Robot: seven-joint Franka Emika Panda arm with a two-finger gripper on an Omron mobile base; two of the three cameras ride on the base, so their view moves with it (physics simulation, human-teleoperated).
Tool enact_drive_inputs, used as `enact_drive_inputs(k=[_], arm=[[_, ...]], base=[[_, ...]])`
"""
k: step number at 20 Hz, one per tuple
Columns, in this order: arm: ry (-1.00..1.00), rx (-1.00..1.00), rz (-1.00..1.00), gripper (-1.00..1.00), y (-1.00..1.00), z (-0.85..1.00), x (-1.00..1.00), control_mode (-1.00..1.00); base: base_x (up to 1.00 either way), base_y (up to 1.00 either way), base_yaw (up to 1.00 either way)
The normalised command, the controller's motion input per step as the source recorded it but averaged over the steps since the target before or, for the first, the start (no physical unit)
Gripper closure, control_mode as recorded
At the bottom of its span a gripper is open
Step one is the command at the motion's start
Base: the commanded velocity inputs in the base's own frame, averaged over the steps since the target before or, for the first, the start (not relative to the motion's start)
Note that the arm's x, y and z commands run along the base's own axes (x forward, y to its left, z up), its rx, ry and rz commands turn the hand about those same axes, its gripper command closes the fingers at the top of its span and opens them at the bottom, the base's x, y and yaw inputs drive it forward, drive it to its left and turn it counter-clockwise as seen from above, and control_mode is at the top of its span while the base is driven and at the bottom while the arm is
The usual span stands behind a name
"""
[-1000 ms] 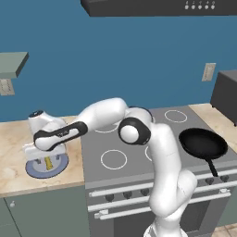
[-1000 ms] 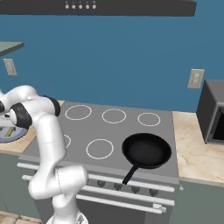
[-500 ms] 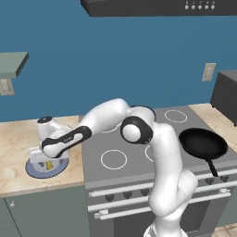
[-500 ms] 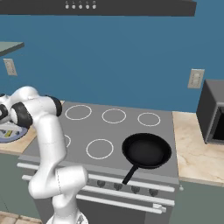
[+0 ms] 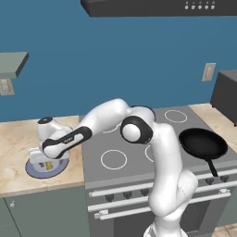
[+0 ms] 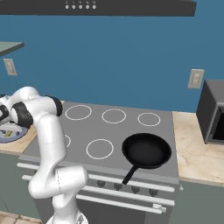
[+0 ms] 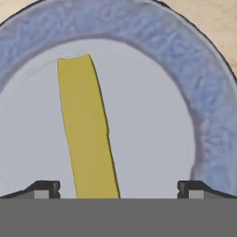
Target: Pick up the butter stick and place it in the pan. Then turn on the burner for the pan.
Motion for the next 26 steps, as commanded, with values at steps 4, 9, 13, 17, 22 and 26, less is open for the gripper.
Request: enact_drive_inputs(k=[4, 9, 13, 17, 22, 26], arm=[[0.0, 0.0, 0.0, -1.0, 0.05, -0.38, 0.13, -1.0], [0.0, 0.0, 0.0, 1.0, 0.07, -0.66, 0.13, -1.0], [0.0, 0.0, 0.0, 1.0, 0.02, -0.73, 0.08, -1.0], [0.0, 0.0, 0.0, 1.0, 0.0, -0.59, 0.04, -1.0], [0.0, 0.0, 0.0, 1.0, 0.0, -0.38, 0.02, -1.0], [0.0, 0.0, 0.0, 1.0, 0.0, -0.33, 0.0, -1.0]], base=[[0.0, 0.0, 0.0], [0.0, 0.0, 0.0], [0.0, 0.0, 0.0], [0.0, 0.0, 0.0], [0.0, 0.0, 0.0], [0.0, 0.0, 0.0]])
